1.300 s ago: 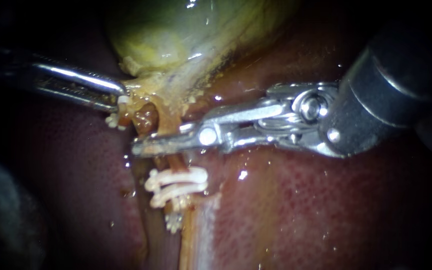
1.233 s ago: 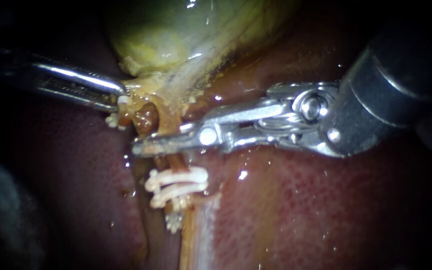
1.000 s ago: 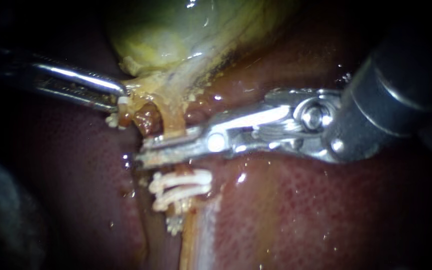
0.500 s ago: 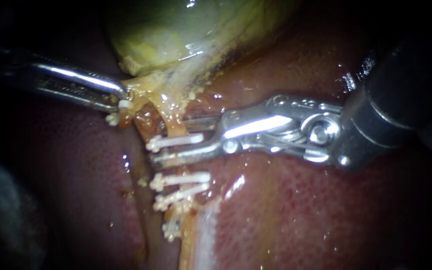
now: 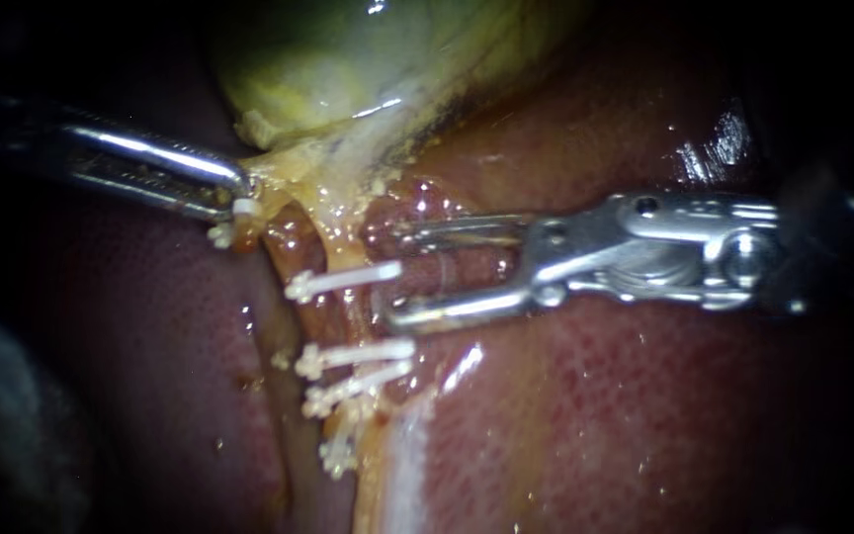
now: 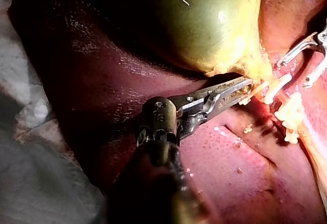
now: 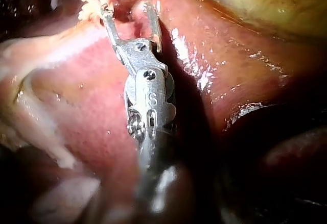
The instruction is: Going back third clip right tube
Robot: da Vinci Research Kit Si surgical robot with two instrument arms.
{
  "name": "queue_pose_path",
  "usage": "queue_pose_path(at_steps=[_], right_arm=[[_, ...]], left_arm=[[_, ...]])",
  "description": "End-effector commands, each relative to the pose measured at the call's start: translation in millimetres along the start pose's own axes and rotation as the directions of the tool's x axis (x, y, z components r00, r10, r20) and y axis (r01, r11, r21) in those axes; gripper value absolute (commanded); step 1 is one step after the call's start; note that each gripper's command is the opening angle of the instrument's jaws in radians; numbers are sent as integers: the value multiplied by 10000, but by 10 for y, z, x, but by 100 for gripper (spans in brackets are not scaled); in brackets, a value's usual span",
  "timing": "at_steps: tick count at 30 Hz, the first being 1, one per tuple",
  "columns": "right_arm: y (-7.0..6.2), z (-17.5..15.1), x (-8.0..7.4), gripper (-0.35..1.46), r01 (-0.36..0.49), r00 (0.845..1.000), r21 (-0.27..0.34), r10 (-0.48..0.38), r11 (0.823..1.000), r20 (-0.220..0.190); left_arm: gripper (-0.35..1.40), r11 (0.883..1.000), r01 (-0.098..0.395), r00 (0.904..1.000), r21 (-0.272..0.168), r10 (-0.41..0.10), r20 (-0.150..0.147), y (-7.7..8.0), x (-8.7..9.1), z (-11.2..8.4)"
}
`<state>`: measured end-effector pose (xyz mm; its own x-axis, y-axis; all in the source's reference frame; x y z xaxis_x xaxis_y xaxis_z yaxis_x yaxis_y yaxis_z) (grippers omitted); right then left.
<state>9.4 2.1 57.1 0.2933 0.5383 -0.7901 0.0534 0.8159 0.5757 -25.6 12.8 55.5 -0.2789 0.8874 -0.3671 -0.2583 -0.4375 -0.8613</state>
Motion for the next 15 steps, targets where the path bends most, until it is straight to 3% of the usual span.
queue_pose_path(at_steps=[1,8,15], right_arm=[[-2,-7,-1,50,171,9997,33,-172,9998,153],[-13,-58,-9,50,941,9868,133,-951,9955,1311],[-15,-70,-2,50,958,9858,105,-963,9953,1373]], left_arm=[[-35,10000,-5,10000,-10,5,2,0,0,0],[-35,10000,-5,10000,-11,5,2,0,0,0],[-35,10000,-10,10000,2,10,-4,-1,0,2]])
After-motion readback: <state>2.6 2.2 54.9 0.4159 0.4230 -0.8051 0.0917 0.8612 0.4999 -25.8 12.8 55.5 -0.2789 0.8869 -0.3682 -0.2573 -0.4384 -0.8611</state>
